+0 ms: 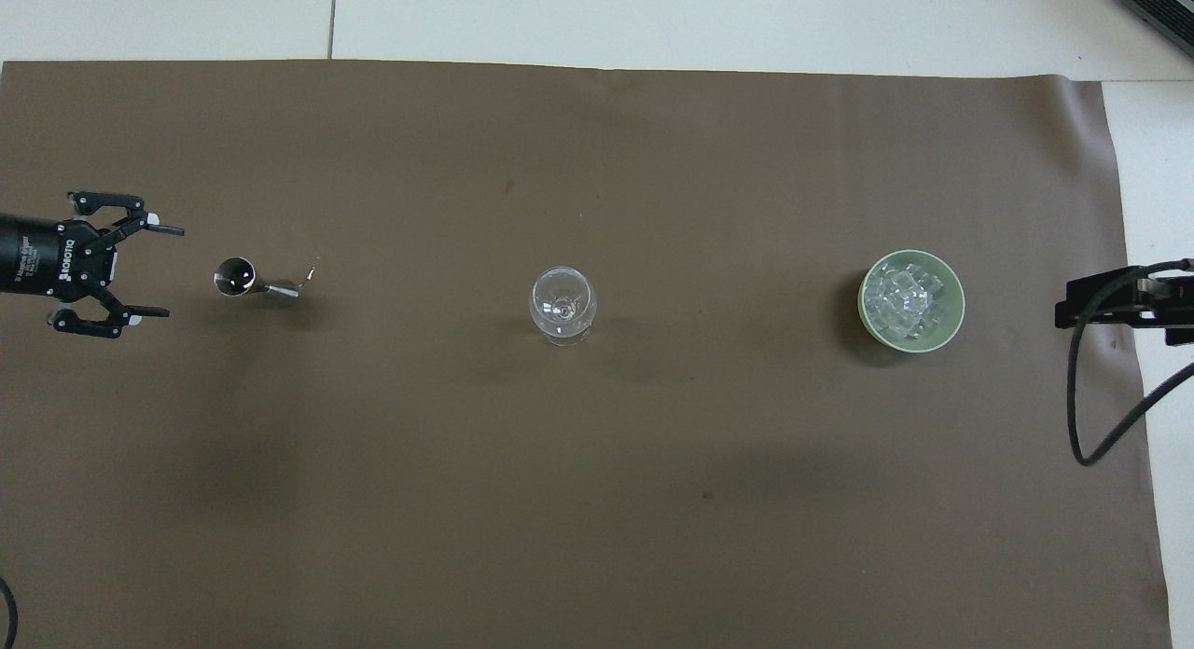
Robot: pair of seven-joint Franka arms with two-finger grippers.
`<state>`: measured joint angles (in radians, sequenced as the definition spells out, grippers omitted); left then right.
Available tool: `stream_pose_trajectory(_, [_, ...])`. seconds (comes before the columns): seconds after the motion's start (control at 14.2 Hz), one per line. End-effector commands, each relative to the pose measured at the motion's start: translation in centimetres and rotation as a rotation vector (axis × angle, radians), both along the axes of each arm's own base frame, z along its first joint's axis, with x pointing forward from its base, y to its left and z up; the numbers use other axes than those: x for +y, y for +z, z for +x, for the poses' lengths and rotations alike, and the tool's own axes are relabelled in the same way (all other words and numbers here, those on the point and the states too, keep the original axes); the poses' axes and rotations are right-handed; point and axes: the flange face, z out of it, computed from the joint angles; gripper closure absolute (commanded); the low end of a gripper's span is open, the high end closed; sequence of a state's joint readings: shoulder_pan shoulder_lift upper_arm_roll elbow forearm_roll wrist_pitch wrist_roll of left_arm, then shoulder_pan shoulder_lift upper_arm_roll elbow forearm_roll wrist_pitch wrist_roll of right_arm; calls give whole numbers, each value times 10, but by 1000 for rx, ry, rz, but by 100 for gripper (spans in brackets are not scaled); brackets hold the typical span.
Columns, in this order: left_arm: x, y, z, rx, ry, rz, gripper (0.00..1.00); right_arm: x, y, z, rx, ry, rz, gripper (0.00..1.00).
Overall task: Pour wine and add ice with both arms
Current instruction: 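Move the left gripper open toward the small silver cup, then lower the open left gripper around the silver cup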
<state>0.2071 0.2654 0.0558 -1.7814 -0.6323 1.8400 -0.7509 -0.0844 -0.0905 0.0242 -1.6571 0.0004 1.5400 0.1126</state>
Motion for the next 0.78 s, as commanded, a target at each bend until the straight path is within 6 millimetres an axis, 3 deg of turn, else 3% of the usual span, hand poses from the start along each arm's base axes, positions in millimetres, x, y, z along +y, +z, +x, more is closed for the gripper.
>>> stream_pose_trajectory(0.0, [14, -11, 16, 61, 71, -54, 0, 0, 3, -5, 4, 24, 5, 0])
stream_pose_trajectory(0.42, [35, -40, 10, 97, 168, -155, 0, 0, 3, -5, 4, 24, 5, 0])
stream_pose_trajectory(0.71, [30, -62, -1, 132, 221, -232, 0, 0, 3, -5, 4, 24, 5, 0])
